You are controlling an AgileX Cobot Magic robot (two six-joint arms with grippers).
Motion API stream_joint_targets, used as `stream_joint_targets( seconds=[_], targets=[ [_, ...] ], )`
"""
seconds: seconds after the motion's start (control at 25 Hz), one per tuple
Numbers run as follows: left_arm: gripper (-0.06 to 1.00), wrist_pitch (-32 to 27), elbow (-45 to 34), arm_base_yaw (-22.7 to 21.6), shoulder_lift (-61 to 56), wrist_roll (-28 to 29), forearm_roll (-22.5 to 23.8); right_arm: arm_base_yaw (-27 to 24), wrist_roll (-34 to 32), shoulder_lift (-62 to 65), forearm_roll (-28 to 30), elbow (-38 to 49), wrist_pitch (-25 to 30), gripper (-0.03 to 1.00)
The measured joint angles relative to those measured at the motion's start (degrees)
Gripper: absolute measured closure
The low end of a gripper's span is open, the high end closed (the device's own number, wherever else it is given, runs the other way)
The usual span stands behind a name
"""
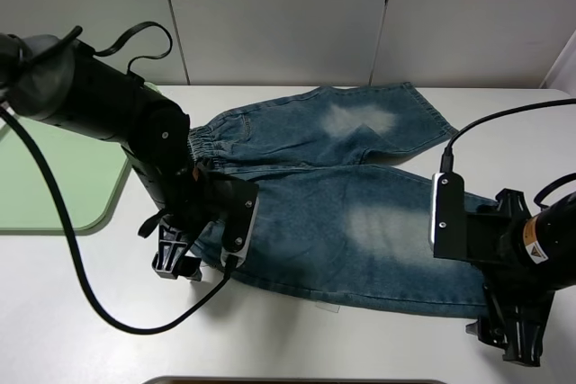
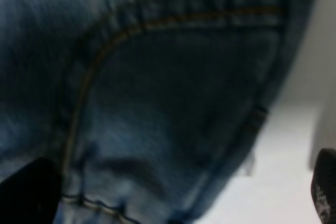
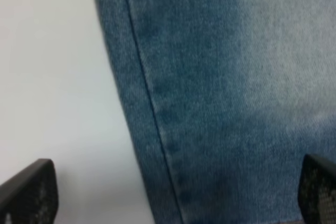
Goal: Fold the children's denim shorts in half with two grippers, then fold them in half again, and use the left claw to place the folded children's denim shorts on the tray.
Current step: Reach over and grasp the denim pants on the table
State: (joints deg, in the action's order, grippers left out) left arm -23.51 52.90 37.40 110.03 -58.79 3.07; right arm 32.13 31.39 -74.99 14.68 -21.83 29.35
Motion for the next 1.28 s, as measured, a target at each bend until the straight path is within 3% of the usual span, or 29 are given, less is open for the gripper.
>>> stream_joint_targets(
  seconds=[0.64, 1.08, 1.28],
  targets=[
    [-0.01, -1.23, 1.13, 0.00, 2.41, -2.35, -0.05, 0.00, 0.68, -9.46, 0.88, -0.05, -6.23, 0.27],
    [-0.01, -1.35, 1.15, 0.00, 2.41, -2.60, -0.60, 0.00, 1.92, -14.66, 2.70, 1.43, -6.87, 0.27],
    [-0.01, -1.35, 1.15, 0.00, 2.41, -2.60, -0.62, -2.90, 2.11, -14.93, 2.70, 1.43, -8.93, 0.27]
  ],
)
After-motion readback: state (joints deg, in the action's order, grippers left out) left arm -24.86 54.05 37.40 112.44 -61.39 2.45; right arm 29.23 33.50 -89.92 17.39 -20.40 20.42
